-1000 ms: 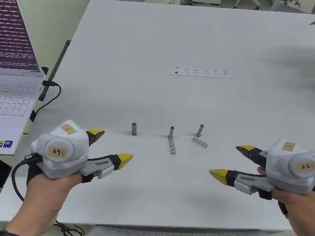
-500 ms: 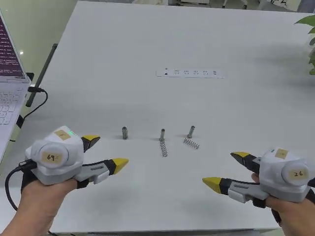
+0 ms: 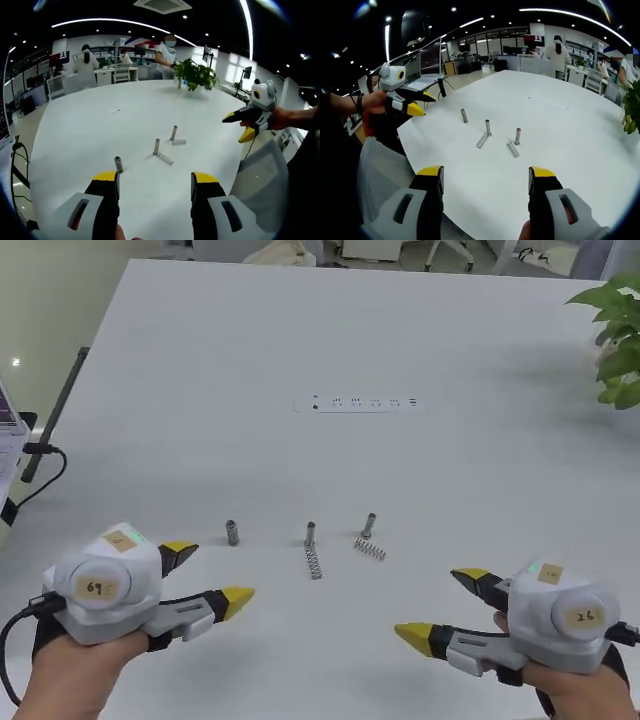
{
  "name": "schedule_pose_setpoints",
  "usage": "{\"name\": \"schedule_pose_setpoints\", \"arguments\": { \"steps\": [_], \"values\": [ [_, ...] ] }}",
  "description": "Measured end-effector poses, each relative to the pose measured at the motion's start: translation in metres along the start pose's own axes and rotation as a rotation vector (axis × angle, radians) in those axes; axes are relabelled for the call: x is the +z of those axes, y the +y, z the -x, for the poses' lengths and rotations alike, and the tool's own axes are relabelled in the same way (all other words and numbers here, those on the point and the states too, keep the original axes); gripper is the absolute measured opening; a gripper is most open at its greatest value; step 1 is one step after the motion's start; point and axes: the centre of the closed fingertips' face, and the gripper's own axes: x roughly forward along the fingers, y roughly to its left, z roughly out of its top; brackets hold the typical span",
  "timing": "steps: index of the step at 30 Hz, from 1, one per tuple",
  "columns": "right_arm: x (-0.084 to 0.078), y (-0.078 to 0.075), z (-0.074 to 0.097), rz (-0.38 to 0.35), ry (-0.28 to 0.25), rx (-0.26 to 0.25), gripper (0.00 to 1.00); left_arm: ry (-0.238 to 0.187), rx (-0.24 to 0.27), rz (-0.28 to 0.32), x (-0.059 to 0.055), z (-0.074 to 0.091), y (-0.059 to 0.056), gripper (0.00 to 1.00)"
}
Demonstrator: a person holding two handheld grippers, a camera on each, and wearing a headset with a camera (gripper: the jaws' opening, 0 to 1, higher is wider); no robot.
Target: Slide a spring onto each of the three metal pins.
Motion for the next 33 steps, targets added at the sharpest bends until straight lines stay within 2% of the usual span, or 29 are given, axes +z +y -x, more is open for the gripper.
{"name": "schedule_pose_setpoints", "arguments": {
  "steps": [7,12,15,26,33],
  "values": [
    [0.0,-0.002,0.002,-0.011,0.0,-0.009,0.68,0.011,-0.029,-0.008,0.003,-0.016,-0.002,0.52],
    [0.001,-0.005,0.003,-0.016,-0.009,-0.018,0.68,0.015,-0.055,-0.004,0.006,-0.029,-0.008,0.51],
    [0.004,-0.005,0.003,-0.02,-0.017,-0.021,0.68,0.024,-0.068,-0.004,0.003,-0.036,-0.009,0.51],
    [0.007,-0.003,0.008,-0.015,-0.023,-0.027,0.68,0.046,-0.107,-0.001,0.001,-0.056,-0.021,0.5],
    [0.005,-0.005,0.01,-0.015,-0.022,-0.03,0.67,0.073,-0.122,0.006,-0.007,-0.074,-0.024,0.5]
  ]
}}
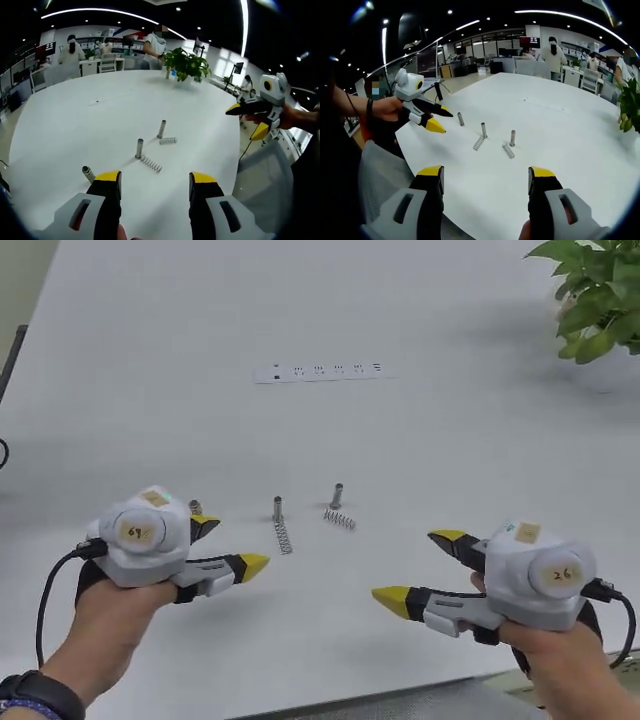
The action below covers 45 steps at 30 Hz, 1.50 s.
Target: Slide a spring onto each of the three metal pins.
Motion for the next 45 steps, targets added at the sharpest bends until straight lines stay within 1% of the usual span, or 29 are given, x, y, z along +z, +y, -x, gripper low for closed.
{"name": "schedule_pose_setpoints", "arguments": {
  "steps": [4,7,11,17,21,26,27,29,32,36,39,41,42,45],
  "values": [
    [0.0,-0.001,0.003,0.001,-0.005,-0.006,0.67,0.015,-0.001,0.01,-0.004,-0.011,-0.001,0.49],
    [0.0,-0.001,0.005,-0.004,-0.008,-0.007,0.67,0.033,0.013,-0.006,-0.008,-0.018,0.001,0.48],
    [-0.002,-0.001,0.008,0.002,-0.001,-0.007,0.67,0.036,0.021,0.027,-0.012,-0.026,0.004,0.47],
    [-0.003,-0.004,0.011,-0.005,-0.003,-0.012,0.67,0.038,0.031,0.055,-0.014,-0.04,0.001,0.46],
    [-0.004,-0.006,0.012,-0.005,0.001,-0.013,0.66,0.034,0.041,0.089,-0.014,-0.051,-0.001,0.45],
    [-0.004,-0.007,0.013,-0.008,0.0,-0.014,0.66,0.035,0.066,0.124,-0.016,-0.064,0.002,0.42],
    [-0.004,-0.007,0.013,-0.01,-0.001,-0.014,0.66,0.042,0.074,0.139,-0.018,-0.067,0.002,0.42],
    [-0.004,-0.007,0.013,-0.012,-0.002,-0.008,0.66,0.045,0.096,0.148,-0.02,-0.07,0.006,0.41],
    [-0.005,-0.007,0.012,-0.009,0.005,-0.006,0.66,0.046,0.112,0.173,-0.023,-0.076,0.009,0.4],
    [-0.006,-0.008,0.014,-0.011,0.006,-0.006,0.66,0.055,0.14,0.185,-0.025,-0.082,0.009,0.38],
    [-0.007,-0.01,0.014,-0.015,0.008,-0.008,0.66,0.068,0.161,0.187,-0.03,-0.087,0.009,0.37],
    [-0.007,-0.01,0.014,-0.017,0.007,-0.008,0.66,0.07,0.166,0.193,-0.033,-0.091,0.008,0.36],
    [-0.008,-0.011,0.013,-0.017,0.007,-0.009,0.66,0.077,0.181,0.188,-0.035,-0.092,0.01,0.36],
    [-0.007,-0.01,0.013,-0.019,0.004,-0.008,0.66,0.081,0.198,0.19,-0.036,-0.094,0.012,0.35]
  ]
}}
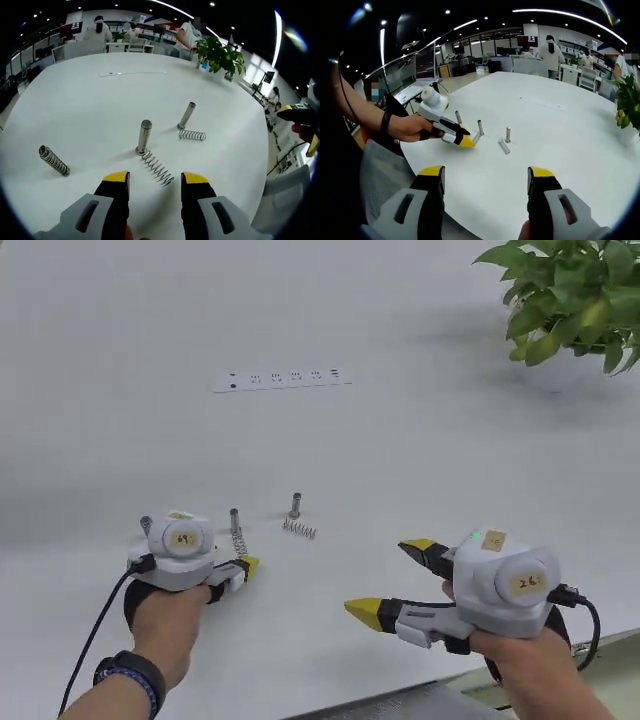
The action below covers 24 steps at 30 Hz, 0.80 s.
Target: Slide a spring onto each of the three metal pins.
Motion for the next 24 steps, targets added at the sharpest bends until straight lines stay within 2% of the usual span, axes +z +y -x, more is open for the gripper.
{"name": "schedule_pose_setpoints", "arguments": {
  "steps": [2,6,10,13,20,24],
  "values": [
    [0.0,0.0,-0.001,-0.001,0.003,0.003,0.66,-0.003,0.026,-0.029,0.001,-0.002,0.003,0.33],
    [-0.001,0.001,-0.001,0.005,0.01,0.008,0.66,0.0,0.024,-0.046,0.003,-0.005,0.001,0.31],
    [-0.001,-0.001,-0.001,0.003,0.011,0.005,0.65,0.006,0.037,-0.075,0.001,-0.003,0.005,0.27],
    [-0.001,-0.002,-0.002,0.001,0.01,0.006,0.65,0.029,0.059,-0.135,-0.003,0.001,0.011,0.25],
    [0.0,0.001,-0.005,0.007,0.013,0.017,0.64,0.025,0.06,-0.152,-0.004,0.003,0.016,0.19],
    [0.001,0.002,-0.006,0.009,0.012,0.018,0.64,0.039,0.074,-0.231,-0.004,0.002,0.018,0.15]
  ]
}}
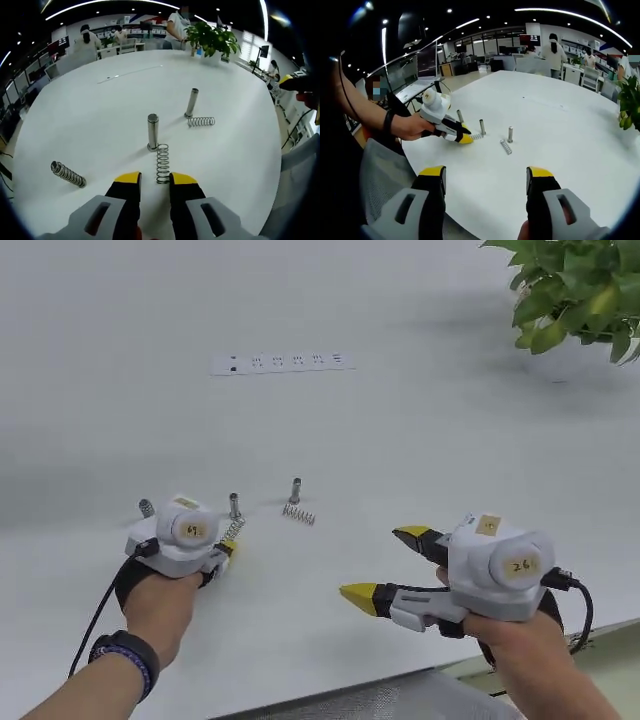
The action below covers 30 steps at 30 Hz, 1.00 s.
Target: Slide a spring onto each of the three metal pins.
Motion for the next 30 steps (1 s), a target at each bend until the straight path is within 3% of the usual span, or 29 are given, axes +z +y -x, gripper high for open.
{"name": "schedule_pose_setpoints", "arguments": {
  "steps": [1,4,12,21,30],
  "values": [
    [0.0,0.0,0.0,0.001,0.002,-0.001,0.63,-0.007,-0.004,-0.009,0.001,-0.001,-0.001,0.14],
    [-0.002,0.0,-0.001,0.007,0.012,0.0,0.63,-0.011,-0.009,-0.112,0.003,0.0,-0.003,0.03],
    [-0.002,0.001,-0.001,0.003,0.004,-0.008,0.62,0.012,-0.04,-0.1,-0.004,0.006,-0.005,0.03],
    [-0.002,0.007,-0.002,-0.003,-0.002,0.002,0.61,-0.008,-0.075,-0.097,-0.008,0.027,-0.007,0.02],
    [-0.003,0.013,-0.002,-0.001,-0.004,0.012,0.61,0.005,-0.087,-0.101,-0.025,0.046,-0.002,0.02]
  ]
}}
